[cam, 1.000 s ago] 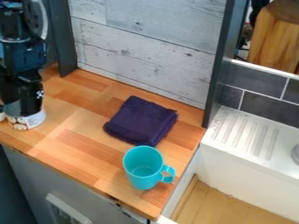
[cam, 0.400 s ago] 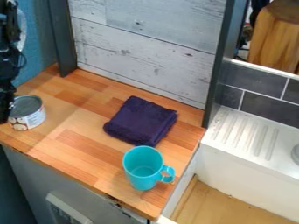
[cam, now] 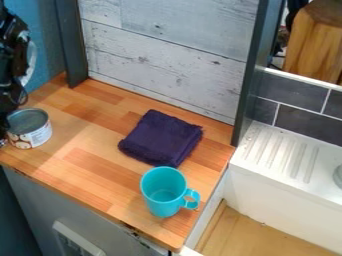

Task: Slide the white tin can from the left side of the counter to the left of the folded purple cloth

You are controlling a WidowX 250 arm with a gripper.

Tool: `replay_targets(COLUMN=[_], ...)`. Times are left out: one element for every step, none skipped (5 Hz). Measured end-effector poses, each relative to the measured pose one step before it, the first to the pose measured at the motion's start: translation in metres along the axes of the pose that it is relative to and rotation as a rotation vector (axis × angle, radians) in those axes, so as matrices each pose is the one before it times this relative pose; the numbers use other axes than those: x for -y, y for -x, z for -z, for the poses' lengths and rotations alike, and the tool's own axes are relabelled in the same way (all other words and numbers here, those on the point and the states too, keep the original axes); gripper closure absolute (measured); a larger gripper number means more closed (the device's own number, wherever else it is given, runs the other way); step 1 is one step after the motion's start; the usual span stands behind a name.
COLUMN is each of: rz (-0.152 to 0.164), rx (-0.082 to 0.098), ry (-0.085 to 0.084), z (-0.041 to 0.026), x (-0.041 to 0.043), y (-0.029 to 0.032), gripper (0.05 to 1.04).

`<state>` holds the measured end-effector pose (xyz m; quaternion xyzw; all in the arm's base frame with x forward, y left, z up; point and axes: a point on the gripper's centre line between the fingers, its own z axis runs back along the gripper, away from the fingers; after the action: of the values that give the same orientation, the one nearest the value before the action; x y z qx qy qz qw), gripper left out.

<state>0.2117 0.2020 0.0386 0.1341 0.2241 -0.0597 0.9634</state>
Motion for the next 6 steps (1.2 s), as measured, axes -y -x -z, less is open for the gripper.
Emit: replay_targets(rz=[0.0455, 0.0245, 0.0602, 0.0449, 0.0233, 0.0461], rx=[0.0344, 0.0121, 0.0724, 0.0883, 0.0484, 0.0711], ry=[-0.0052, -0.0082, -0.0173, -0.0327, -0.0013, 0.0030], z=[0.00082, 0.00750, -0.00354, -0.01415, -0.00791, -0.00690], x=[-0.00237, -0.00171, 0.00049, 0.00107, -0.00241, 0.00392], y=[-0.00889, -0.00962, -0.01447, -0.02524, -0.01948, -0.02937], gripper=[0.083, 0.083, 0.083, 0.083, 0.083, 0.083])
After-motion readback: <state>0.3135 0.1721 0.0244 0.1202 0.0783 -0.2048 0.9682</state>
